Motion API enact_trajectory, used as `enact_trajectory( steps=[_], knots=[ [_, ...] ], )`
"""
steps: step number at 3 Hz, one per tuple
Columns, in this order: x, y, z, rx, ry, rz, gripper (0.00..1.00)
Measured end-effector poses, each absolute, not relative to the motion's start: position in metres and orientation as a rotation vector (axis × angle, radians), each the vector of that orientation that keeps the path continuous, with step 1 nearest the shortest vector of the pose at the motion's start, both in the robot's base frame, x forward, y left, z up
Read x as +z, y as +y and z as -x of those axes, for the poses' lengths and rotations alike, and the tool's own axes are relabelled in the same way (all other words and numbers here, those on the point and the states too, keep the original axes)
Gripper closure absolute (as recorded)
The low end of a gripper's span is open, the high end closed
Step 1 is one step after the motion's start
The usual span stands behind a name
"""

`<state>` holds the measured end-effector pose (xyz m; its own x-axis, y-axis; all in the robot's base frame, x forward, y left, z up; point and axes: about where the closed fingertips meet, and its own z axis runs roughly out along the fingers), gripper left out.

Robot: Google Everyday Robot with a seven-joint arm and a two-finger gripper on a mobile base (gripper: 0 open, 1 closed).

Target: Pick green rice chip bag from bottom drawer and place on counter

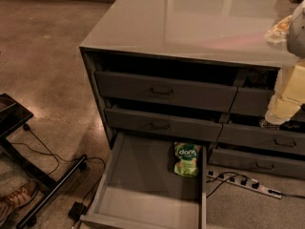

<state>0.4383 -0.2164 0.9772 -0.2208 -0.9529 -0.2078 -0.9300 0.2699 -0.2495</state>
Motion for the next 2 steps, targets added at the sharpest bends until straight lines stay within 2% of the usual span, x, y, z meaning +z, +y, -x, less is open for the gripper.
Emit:
enact_trajectory(
  steps=[2],
  knots=[
    [0.963, -0.204, -0.448, -0.061, 2.23, 1.719, 0.0]
  ],
)
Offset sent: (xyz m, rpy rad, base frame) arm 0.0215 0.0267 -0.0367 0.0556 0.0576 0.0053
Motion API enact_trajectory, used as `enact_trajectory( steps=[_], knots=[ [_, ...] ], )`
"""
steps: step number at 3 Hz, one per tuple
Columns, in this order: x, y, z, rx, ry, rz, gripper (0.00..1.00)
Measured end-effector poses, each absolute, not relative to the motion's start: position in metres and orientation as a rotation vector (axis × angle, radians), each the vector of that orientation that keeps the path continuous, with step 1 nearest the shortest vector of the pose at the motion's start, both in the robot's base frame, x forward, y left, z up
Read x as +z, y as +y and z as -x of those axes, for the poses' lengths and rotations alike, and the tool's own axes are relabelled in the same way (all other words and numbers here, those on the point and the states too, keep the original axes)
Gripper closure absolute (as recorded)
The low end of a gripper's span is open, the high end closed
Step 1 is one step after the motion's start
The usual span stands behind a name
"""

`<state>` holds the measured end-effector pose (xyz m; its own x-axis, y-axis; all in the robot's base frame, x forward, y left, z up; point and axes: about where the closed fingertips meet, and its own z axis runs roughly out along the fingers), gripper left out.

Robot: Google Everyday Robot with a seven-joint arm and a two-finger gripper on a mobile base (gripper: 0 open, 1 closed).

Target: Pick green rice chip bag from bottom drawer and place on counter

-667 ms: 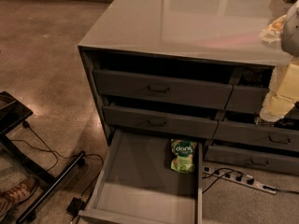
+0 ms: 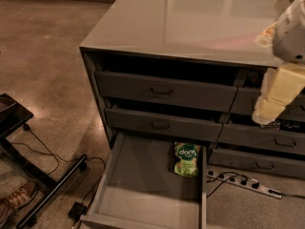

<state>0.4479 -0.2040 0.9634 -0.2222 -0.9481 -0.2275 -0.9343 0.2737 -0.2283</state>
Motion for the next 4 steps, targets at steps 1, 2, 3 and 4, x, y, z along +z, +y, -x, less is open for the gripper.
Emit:
enact_trajectory(
  steps=[1, 2, 3, 4],
  knots=[
    [0.902, -0.186, -0.454, 0.149, 2.301, 1.619, 0.0],
    [0.824, -0.139, -0.451, 0.501, 2.342, 1.394, 0.0],
    [0.827, -0.126, -0.464, 0.513, 2.298, 1.332, 0.0],
    [0.825, -0.123, -0.465, 0.525, 2.288, 1.333, 0.0]
  ],
)
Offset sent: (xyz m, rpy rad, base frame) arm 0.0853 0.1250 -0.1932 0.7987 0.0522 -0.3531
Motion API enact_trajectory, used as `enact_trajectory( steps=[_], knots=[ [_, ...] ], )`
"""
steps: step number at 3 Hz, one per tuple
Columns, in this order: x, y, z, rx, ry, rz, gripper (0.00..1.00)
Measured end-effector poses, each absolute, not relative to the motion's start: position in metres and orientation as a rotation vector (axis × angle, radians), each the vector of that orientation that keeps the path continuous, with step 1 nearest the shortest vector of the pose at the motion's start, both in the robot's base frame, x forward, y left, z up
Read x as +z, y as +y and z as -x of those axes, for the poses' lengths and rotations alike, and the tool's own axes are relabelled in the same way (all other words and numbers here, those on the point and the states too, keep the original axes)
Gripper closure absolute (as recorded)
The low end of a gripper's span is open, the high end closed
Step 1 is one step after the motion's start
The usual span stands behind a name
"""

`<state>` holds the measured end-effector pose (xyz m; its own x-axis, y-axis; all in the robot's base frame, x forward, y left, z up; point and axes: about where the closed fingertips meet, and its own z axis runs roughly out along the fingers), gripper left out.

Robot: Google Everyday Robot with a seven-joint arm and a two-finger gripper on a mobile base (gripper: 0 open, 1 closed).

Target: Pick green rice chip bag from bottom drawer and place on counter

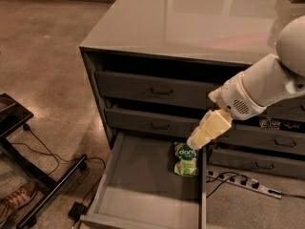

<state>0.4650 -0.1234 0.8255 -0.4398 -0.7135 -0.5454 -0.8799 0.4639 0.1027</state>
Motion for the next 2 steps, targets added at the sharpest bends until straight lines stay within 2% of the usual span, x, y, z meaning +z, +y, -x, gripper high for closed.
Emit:
enact_trajectory(
  steps=[1, 2],
  knots=[
    [0.821, -0.117, -0.468, 0.556, 2.263, 1.335, 0.0],
    [0.768, -0.065, -0.477, 0.78, 2.284, 1.239, 0.0]
  ],
)
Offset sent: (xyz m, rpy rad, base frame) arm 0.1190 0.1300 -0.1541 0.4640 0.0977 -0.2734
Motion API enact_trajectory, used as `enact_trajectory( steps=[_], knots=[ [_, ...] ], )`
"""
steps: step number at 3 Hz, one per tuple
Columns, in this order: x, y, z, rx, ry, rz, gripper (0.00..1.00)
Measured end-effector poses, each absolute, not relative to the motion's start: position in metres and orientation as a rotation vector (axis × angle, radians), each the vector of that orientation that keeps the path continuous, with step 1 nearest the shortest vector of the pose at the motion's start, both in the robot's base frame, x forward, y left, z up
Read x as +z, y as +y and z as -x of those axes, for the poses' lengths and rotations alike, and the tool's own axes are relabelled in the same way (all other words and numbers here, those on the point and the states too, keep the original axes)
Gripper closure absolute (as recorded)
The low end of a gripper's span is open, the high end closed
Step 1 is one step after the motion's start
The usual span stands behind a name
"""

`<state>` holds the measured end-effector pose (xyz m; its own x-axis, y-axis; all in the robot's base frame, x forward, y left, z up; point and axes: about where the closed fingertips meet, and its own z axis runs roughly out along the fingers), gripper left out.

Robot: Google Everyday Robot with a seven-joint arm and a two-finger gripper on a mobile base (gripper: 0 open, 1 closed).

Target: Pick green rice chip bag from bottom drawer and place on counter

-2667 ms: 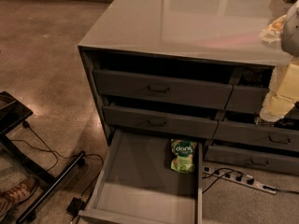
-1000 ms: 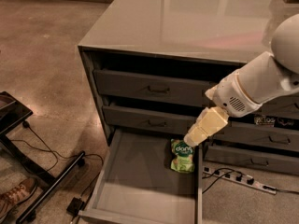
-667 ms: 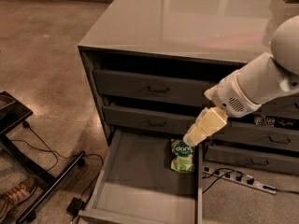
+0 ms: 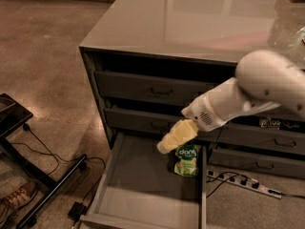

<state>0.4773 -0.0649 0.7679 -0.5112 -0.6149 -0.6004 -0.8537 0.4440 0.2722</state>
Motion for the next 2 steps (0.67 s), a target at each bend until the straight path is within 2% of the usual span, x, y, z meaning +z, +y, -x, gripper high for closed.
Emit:
enact_trajectory(
  steps=[1, 2],
  knots=[
    [0.718, -0.027, -0.505, 0.925, 2.279, 1.052, 0.0],
    [0.713, -0.027, -0.527, 0.885, 2.253, 0.983, 0.0]
  ],
)
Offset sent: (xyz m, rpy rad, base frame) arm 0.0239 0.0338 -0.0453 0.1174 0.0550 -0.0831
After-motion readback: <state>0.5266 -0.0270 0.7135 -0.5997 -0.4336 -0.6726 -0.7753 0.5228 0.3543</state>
